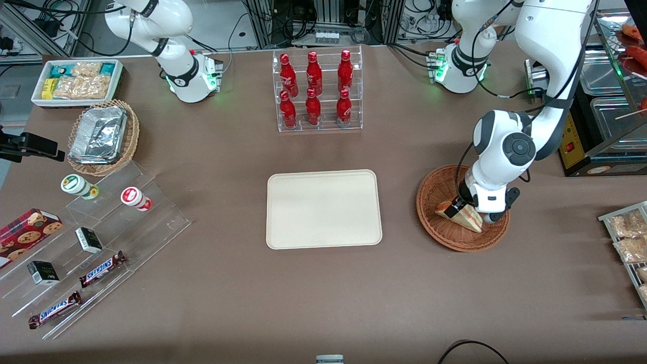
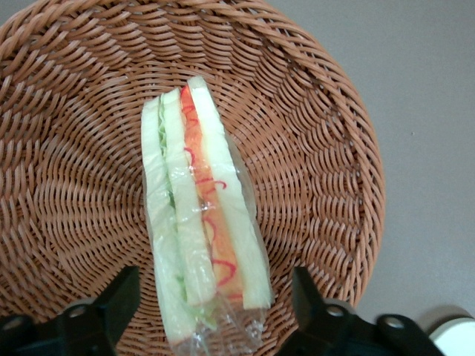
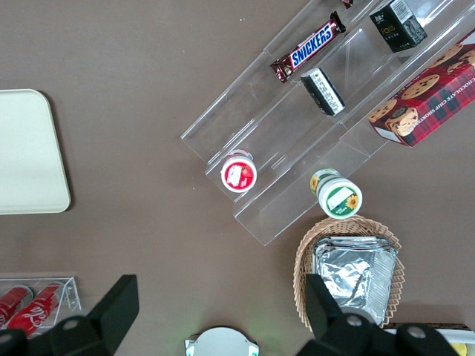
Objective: Place sandwich from basket to tray
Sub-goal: 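Lower the left gripper and close it on the wrapped sandwich, then lift the sandwich and carry it with the left gripper over the cream tray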
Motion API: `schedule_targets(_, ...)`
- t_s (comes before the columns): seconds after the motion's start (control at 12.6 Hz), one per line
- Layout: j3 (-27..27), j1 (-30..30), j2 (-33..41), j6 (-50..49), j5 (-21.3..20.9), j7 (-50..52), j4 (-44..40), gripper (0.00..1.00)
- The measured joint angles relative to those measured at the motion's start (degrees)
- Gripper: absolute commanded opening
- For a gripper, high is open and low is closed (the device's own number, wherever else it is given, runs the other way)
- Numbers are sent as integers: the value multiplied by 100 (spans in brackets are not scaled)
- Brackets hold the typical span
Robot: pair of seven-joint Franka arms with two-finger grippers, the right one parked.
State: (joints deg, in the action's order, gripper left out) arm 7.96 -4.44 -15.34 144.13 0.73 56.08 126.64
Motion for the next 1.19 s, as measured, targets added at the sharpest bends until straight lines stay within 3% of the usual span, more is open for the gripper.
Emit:
schedule_targets(0.08,-2,10,-17,1,0,0,-1,0)
schedule_targets(0.63,0,5,25,-224,0,33,-260,0)
schedule_targets(0.87,39,-151,178,-1237,-1,33,-894,0)
schedule_targets(1.19,94,-787,212,-2877,-1,33,-2392,0)
